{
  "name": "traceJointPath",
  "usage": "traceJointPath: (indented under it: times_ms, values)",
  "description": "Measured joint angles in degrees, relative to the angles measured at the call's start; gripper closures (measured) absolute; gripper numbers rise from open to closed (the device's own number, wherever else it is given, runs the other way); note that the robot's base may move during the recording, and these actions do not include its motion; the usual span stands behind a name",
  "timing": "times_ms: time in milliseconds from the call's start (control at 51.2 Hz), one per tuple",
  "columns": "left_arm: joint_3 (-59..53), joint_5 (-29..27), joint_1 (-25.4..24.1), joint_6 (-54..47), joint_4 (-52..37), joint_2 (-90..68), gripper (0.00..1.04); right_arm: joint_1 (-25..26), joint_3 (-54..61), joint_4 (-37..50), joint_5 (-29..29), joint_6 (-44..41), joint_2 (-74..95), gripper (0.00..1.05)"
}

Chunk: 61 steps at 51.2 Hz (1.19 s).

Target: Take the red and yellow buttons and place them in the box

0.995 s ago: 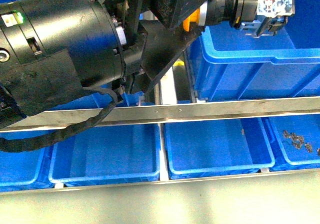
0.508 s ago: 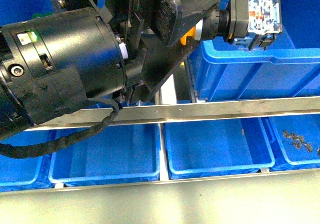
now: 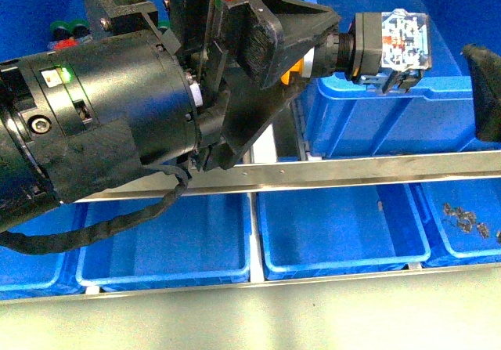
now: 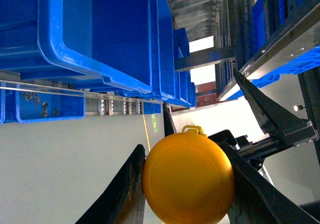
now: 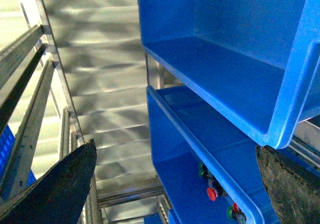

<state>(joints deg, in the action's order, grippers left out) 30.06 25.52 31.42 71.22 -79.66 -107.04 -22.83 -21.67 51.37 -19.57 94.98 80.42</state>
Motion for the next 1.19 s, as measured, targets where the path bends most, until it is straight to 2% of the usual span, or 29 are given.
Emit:
traceJointPath:
  times_ms: [547, 1191]
  values:
    - [0.1, 0.0, 0.0, 0.0, 0.0, -0.3, 0.71, -6.0, -0.3, 1.2, -0.6, 0.3, 2.0, 0.07]
    - [2.9, -1.6, 0.1, 0.7, 0.0, -3.2, 0.71, -4.4, -0.4, 0.7, 1.0, 0.2, 1.2, 0.07]
